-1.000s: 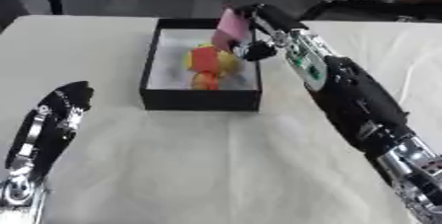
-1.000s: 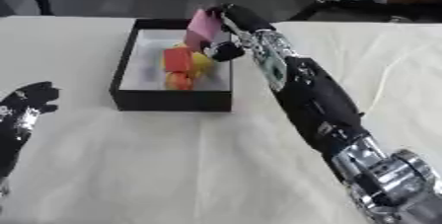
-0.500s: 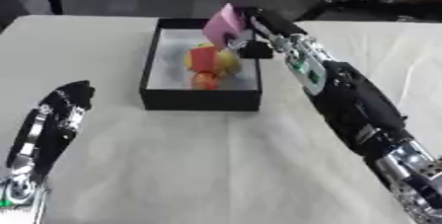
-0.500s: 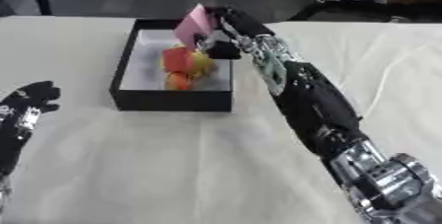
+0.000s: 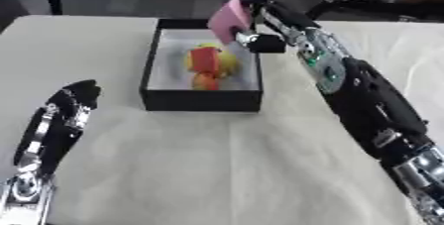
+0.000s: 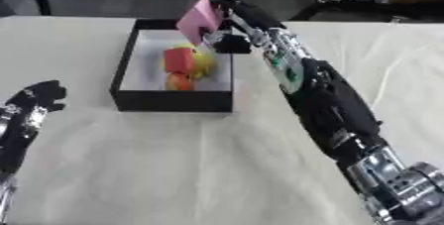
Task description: Pick up objects on the table and place them in the box.
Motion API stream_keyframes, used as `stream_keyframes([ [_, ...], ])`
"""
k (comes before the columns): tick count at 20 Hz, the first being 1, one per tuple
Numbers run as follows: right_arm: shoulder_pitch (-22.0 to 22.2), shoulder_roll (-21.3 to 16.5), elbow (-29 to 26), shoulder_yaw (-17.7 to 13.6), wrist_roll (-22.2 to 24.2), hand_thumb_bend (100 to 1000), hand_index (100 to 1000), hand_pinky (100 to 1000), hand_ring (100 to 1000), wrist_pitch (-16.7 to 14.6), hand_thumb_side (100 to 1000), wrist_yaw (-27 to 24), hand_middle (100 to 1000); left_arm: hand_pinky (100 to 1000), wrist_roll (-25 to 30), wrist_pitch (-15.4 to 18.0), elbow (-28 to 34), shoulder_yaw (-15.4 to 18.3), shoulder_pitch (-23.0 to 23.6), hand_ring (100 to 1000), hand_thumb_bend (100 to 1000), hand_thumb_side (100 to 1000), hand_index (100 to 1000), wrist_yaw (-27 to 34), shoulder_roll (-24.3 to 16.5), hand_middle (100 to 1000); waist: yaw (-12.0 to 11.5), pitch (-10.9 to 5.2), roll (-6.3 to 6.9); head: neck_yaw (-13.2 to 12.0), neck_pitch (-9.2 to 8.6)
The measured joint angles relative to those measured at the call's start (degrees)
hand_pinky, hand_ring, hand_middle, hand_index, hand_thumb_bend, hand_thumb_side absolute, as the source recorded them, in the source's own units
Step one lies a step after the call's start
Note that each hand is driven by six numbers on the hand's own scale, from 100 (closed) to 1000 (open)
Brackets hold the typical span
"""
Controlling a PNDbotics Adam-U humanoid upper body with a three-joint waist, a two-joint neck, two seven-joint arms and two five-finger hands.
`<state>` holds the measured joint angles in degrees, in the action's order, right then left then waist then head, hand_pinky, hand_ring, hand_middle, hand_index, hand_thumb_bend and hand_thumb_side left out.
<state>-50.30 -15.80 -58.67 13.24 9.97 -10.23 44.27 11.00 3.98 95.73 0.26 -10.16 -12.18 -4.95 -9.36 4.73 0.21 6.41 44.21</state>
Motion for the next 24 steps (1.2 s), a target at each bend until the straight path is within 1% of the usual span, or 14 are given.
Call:
stream_keyframes([
  [2, 0.2, -0.3, -1.3, 0.3, 1.5, 245, 969, 900, 853, -0.6, 659, -0.4, 922, 783, 0.0, 0.0, 0.0, 0.0, 0.0, 800, 287, 722, 816, 0.0, 0.0, 703, 0.2, -0.03, 0.0, -0.1, 0.0],
  [4, 0.4, -0.7, -2.2, 0.6, 3.0, 251, 970, 901, 854, -1.2, 654, -0.5, 923, 783, 0.0, 0.0, 0.0, 0.0, 0.1, 800, 287, 722, 816, 0.0, 0.0, 703, 0.2, -0.05, 0.0, -0.2, 0.0],
  [5, 0.4, -0.8, -2.6, 0.6, 3.5, 320, 985, 911, 866, -1.4, 507, -0.5, 936, 783, 0.0, 0.0, 0.0, 0.0, 0.1, 800, 287, 721, 816, 0.0, 0.0, 703, 0.2, -0.05, 0.0, -0.2, 0.0],
  [6, 0.4, -0.8, -2.9, 0.6, 4.1, 307, 992, 915, 873, -1.7, 413, -0.5, 944, 783, 0.0, 0.0, 0.0, 0.0, 0.1, 800, 286, 723, 816, 0.0, 0.0, 703, 0.2, -0.05, 0.0, -0.2, 0.0],
  [7, 0.4, -0.9, -3.0, 0.9, 4.9, 299, 994, 916, 875, -2.0, 376, -0.3, 945, 783, 0.0, 0.0, 0.0, 0.0, 0.1, 800, 286, 723, 816, 0.0, 0.0, 703, 0.2, -0.05, 0.0, -0.2, 0.0],
  [8, 0.4, -1.0, -3.0, 1.1, 5.8, 260, 998, 918, 880, -2.4, 271, 0.1, 950, 783, 0.0, 0.0, 0.0, 0.0, 0.1, 800, 286, 723, 816, 0.0, 0.0, 703, 0.2, -0.05, 0.0, -0.2, 0.0],
  [11, 0.5, -1.1, -3.0, 1.3, 8.5, 233, 1000, 923, 887, -3.7, 188, 1.5, 959, 783, 0.0, 0.0, 0.0, 0.0, 0.1, 800, 287, 722, 816, -0.1, 0.0, 703, 0.2, -0.05, 0.0, -0.3, 0.0],
  [14, 0.5, -1.1, -3.0, 1.4, 10.5, 232, 1000, 924, 888, -4.6, 191, 2.4, 960, 783, 0.0, 0.0, 0.0, 0.0, 0.1, 800, 287, 723, 816, -0.2, 0.0, 703, 0.3, -0.05, 0.0, -0.3, 0.0],
  [15, 0.5, -1.1, -3.0, 1.4, 10.9, 256, 1000, 926, 890, -4.8, 244, 2.6, 963, 783, 0.0, 0.0, 0.0, 0.0, 0.1, 800, 287, 722, 816, -0.2, 0.0, 703, 0.3, -0.05, 0.0, -0.3, 0.0],
  [16, 0.5, -1.1, -3.0, 1.4, 11.2, 256, 1000, 926, 890, -4.9, 244, 2.8, 963, 783, 0.0, 0.0, 0.0, 0.0, 0.1, 800, 287, 722, 816, -0.2, 0.0, 703, 0.3, -0.05, 0.0, -0.3, 0.0],
  [17, 0.6, -1.1, -3.0, 1.4, 11.4, 266, 1000, 926, 890, -5.1, 281, 2.9, 963, 783, 0.0, 0.0, 0.0, 0.0, 0.1, 800, 287, 722, 816, -0.2, 0.0, 704, 0.3, -0.05, 0.0, -0.3, 0.0],
  [24, 1.2, -1.2, -3.3, 1.3, 11.5, 230, 1000, 921, 878, -5.4, 302, 2.5, 947, 783, 0.0, 0.0, 0.0, 0.0, 0.2, 801, 286, 723, 816, -0.2, 0.0, 704, 0.5, -0.05, 0.0, -0.4, 0.0],
])
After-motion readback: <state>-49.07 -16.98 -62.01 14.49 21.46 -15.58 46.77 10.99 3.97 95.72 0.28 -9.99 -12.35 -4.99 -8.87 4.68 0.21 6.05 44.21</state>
